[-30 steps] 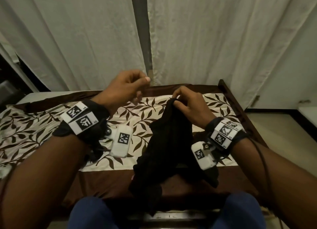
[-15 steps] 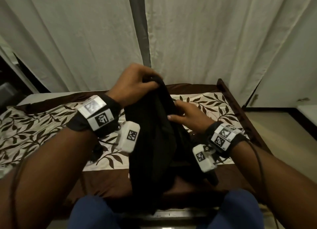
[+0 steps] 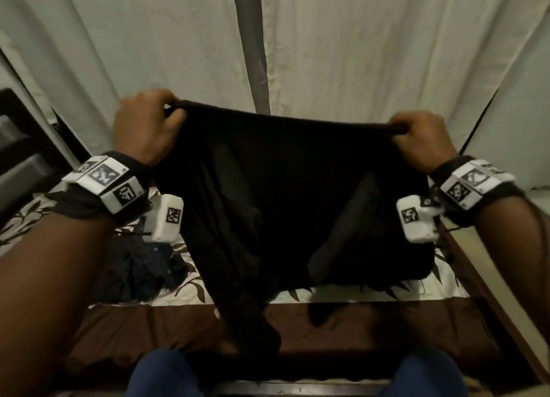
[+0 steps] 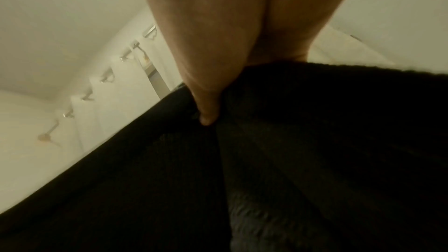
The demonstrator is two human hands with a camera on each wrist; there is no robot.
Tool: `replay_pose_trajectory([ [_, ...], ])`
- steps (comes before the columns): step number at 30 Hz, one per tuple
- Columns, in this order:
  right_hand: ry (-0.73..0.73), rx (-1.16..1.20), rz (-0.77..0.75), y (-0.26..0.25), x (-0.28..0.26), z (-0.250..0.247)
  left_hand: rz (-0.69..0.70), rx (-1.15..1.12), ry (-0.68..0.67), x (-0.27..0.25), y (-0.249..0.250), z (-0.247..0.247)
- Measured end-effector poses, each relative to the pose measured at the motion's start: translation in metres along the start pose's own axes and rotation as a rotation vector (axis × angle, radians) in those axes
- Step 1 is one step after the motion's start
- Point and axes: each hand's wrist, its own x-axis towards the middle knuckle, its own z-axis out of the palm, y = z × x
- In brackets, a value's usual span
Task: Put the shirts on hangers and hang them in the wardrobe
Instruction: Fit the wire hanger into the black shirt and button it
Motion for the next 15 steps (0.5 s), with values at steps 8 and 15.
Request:
replay_pose_trajectory([
  [8, -0.055, 0.097, 0.094, -0.034, 0.042, -0.035, -0.314, -0.422, -0.029, 0.004, -0.006, -0.001],
  [15, -0.195, 0.319, 0.265, -0.041, 0.034, -0.042, -0.548, -0.834, -0.081, -0.002, 0.011, -0.011],
])
